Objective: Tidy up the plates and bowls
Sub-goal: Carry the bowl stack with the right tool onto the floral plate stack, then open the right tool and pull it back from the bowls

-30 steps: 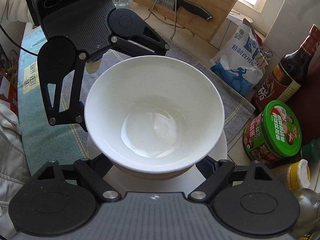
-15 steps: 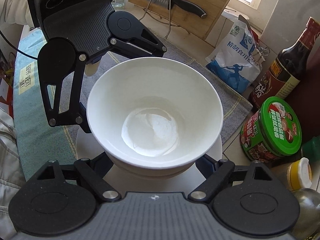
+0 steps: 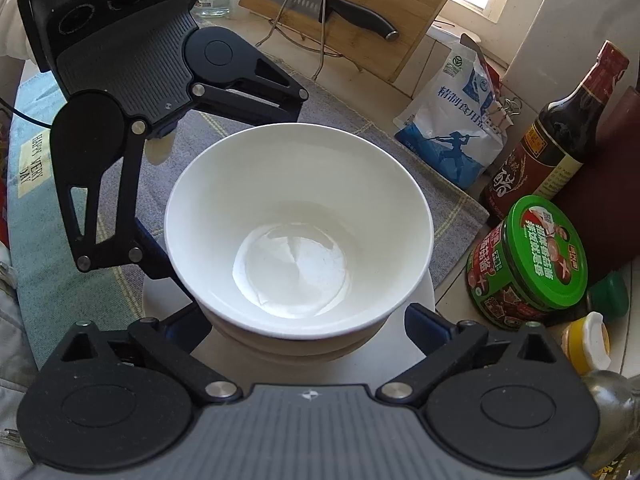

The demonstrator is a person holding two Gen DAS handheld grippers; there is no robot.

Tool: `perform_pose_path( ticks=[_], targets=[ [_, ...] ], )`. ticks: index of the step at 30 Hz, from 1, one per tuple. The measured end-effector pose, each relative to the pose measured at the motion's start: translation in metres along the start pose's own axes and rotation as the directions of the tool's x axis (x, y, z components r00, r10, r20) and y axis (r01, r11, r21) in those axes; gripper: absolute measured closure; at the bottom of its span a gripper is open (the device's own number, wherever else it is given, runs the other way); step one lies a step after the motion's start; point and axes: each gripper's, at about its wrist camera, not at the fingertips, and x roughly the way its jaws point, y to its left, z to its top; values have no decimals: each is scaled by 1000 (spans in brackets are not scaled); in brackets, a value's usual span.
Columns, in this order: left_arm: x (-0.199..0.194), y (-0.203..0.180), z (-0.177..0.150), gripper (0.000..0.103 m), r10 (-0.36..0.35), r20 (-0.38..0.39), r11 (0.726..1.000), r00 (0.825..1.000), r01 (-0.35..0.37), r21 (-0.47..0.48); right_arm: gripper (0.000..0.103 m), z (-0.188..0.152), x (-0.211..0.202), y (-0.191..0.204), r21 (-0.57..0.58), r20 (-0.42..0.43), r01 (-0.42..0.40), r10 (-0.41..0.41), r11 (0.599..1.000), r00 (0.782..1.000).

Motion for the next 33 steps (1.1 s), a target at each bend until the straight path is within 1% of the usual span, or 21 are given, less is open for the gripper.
perform_pose_path(
  ticks=[3,6,9,13,16,17,19,22,24,25,26,28,29,30,31,32,33],
  targets=[
    [-11,-3,-3,3,50,19,999,999,-50,-8,0,0,-3,5,4,-3,35,-35,999,999],
    [-23,-11,-7,2,97,37,995,995,-96,-5,0,2,-8,10,27,0,77,-78,997,997],
    [-38,-20,-12,2,148,70,989,987,-147,-11,0,4,-12,19,60,-10,136,-136,989,991],
    [-62,-31,-19,1,194,135,981,972,-187,-61,0,9,-20,36,125,-26,207,-206,970,978],
    [-77,-40,-26,1,244,176,968,954,-227,-107,0,14,-27,54,187,-25,272,-273,944,962],
    [-81,-43,-29,1,261,185,962,948,-240,-129,0,16,-30,61,226,-21,300,-303,927,953],
    [-88,-49,-35,1,274,198,954,941,-240,-182,0,18,-31,72,314,-29,329,-337,891,941],
    [-100,-55,-46,1,285,207,938,936,-228,-261,0,15,-33,93,456,-55,386,-408,802,911],
    [-108,-57,-51,1,302,181,918,936,-235,-319,0,11,-35,105,560,-91,416,-446,717,891],
    [-112,-58,-52,1,328,145,897,933,-260,-358,0,10,-37,110,607,-115,429,-460,669,880],
    [-115,-58,-53,1,361,108,873,926,-295,-388,0,8,-39,116,651,-142,443,-475,616,869],
    [-122,-61,-56,1,435,44,822,899,-376,-428,0,6,-44,125,716,-191,466,-496,521,847],
    [-124,-61,-56,1,460,14,799,888,-408,-441,0,5,-48,132,748,-218,478,-509,461,833],
    [-127,-62,-55,1,480,-15,781,877,-435,-449,0,4,-51,137,773,-233,478,-515,416,825],
    [-129,-63,-54,1,496,-44,764,867,-460,-452,0,4,-55,141,795,-235,469,-519,383,822],
    [-132,-64,-52,1,503,-71,753,861,-477,-454,0,4,-60,149,817,-233,456,-522,352,820],
    [-135,-64,-49,1,499,-86,750,863,-479,-457,0,5,-64,155,832,-231,446,-525,330,819]
  ],
)
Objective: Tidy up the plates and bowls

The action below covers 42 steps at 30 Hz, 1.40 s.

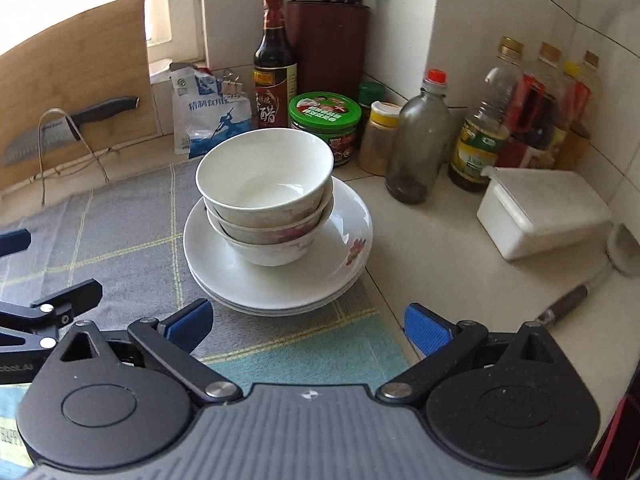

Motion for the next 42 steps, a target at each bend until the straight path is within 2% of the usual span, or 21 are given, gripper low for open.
perform_pose_path(
  ticks=[4,12,22,42],
  targets=[
    [-19,0,9,1,-34,4,999,999,34,-11,0,-8,-27,6,47,47,17,-19,999,999],
    [-46,5,18,1,-20,47,999,999,21,-34,0,-11,-57,14,65,110,48,-55,997,992],
    [-54,10,17,1,-6,46,997,999,9,-75,0,-11,-65,19,64,122,37,-44,997,992],
    [-60,5,21,1,7,64,998,998,-3,-64,0,-9,-73,15,65,147,28,-38,998,988]
  ],
)
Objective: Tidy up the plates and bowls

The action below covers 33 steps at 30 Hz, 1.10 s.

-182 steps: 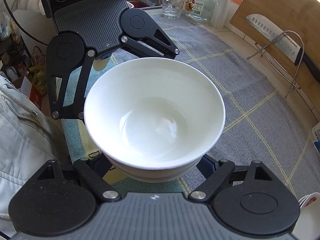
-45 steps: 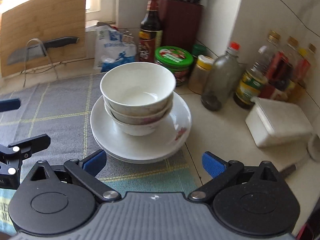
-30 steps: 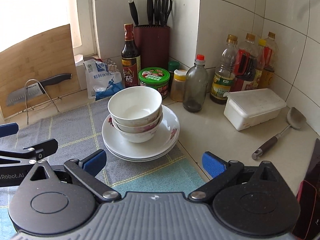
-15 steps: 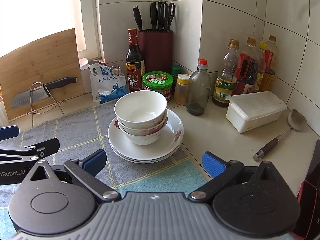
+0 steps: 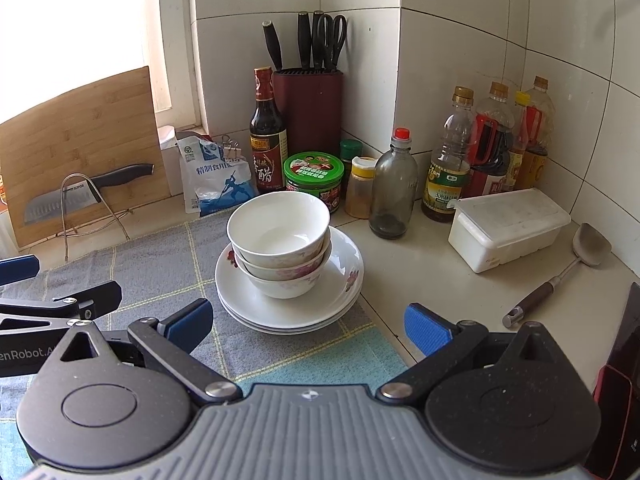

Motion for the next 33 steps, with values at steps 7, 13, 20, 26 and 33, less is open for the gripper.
perform_pose_path(
  ticks=[7,13,20,26,33],
  targets=[
    [1,-1,1,1,3,-1,1000,1000,-3,2,0,1,0,0,-2,1,2,-2,1000,1000],
    [2,-1,2,1,5,-2,1000,1000,-5,4,0,1,0,0,0,-1,0,0,1000,1000],
    [2,-1,2,1,10,0,1000,1000,-10,9,0,1,0,0,-4,3,1,-1,1000,1000],
    [1,-1,3,1,12,4,1000,1000,-12,12,0,2,-1,1,-6,8,1,-1,1000,1000],
    [1,0,3,1,10,3,1000,1000,-10,11,0,2,-1,3,-11,8,-2,3,1000,1000]
  ],
)
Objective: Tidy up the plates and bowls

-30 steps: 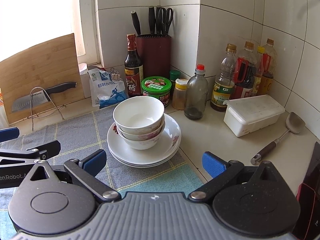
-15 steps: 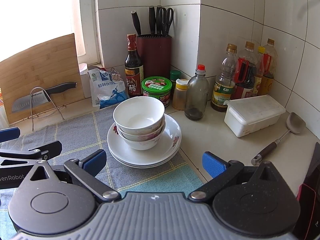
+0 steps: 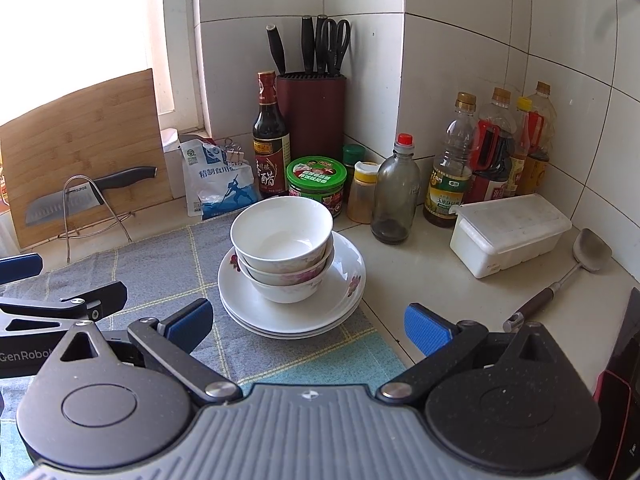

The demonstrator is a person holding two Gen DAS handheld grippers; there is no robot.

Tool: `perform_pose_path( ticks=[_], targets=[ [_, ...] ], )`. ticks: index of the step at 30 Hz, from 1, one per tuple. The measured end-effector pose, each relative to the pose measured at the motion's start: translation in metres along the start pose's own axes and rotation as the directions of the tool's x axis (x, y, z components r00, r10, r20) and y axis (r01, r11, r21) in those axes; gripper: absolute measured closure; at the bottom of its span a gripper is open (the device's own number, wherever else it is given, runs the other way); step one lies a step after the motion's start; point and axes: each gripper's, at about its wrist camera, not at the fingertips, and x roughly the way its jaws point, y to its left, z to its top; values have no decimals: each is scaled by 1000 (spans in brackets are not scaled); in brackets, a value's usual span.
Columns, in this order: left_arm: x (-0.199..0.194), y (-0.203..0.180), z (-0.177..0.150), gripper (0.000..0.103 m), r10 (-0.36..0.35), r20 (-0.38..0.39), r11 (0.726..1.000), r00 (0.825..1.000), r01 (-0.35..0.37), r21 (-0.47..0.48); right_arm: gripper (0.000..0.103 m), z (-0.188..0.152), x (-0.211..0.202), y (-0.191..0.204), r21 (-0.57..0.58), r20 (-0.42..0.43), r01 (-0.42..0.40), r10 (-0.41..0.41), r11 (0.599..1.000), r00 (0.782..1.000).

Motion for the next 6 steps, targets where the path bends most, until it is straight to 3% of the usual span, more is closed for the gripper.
perform_pose_path(
  ticks=[6],
  targets=[
    [0,0,0,1,1,2,1000,1000,-1,-4,0,0,-1,0,-2,4,0,0,1000,1000]
  ],
)
